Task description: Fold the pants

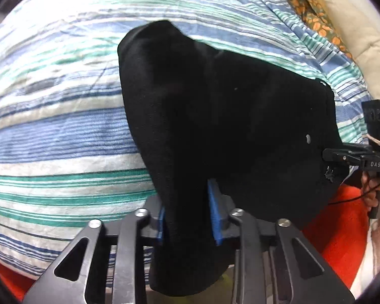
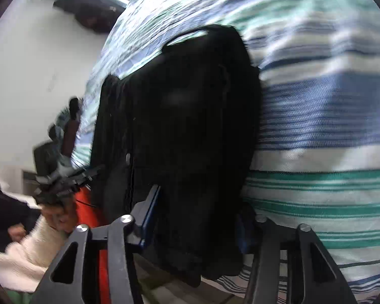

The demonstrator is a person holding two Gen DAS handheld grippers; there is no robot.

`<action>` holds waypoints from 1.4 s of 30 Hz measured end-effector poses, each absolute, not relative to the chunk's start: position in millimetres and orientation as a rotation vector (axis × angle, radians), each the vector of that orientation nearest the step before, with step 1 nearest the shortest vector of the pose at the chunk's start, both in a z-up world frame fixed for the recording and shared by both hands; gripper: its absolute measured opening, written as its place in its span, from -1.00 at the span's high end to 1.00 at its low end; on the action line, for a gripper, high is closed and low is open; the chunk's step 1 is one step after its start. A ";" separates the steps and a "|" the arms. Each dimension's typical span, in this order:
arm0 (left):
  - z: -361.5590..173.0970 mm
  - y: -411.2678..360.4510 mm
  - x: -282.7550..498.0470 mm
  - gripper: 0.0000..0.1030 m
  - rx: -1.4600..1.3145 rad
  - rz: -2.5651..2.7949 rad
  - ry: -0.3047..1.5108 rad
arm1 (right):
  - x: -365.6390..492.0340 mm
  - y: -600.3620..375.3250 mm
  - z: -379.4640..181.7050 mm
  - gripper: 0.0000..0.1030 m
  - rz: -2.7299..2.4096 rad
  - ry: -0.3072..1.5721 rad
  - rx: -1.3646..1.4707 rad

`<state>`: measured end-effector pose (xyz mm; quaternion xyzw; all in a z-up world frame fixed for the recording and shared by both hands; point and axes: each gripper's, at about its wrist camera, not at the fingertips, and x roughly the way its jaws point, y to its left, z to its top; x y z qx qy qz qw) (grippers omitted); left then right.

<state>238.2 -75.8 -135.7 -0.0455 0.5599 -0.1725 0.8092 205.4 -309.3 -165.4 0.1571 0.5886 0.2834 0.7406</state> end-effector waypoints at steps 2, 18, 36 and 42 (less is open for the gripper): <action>-112.3 -78.0 233.0 0.68 -0.087 -0.383 1.143 | 197.3 -289.4 -132.5 0.36 0.628 1.237 0.235; -18.6 9.2 342.4 -0.14 0.061 -0.039 0.797 | 332.8 -218.4 -33.0 -0.06 0.533 1.006 0.214; -55.3 -11.4 172.3 -0.89 0.016 0.099 0.922 | 121.6 -199.4 -49.5 -1.00 0.177 0.922 0.069; -40.4 -9.6 135.9 -0.89 0.061 0.077 0.916 | 96.8 -168.6 -25.7 -1.00 0.236 0.934 0.016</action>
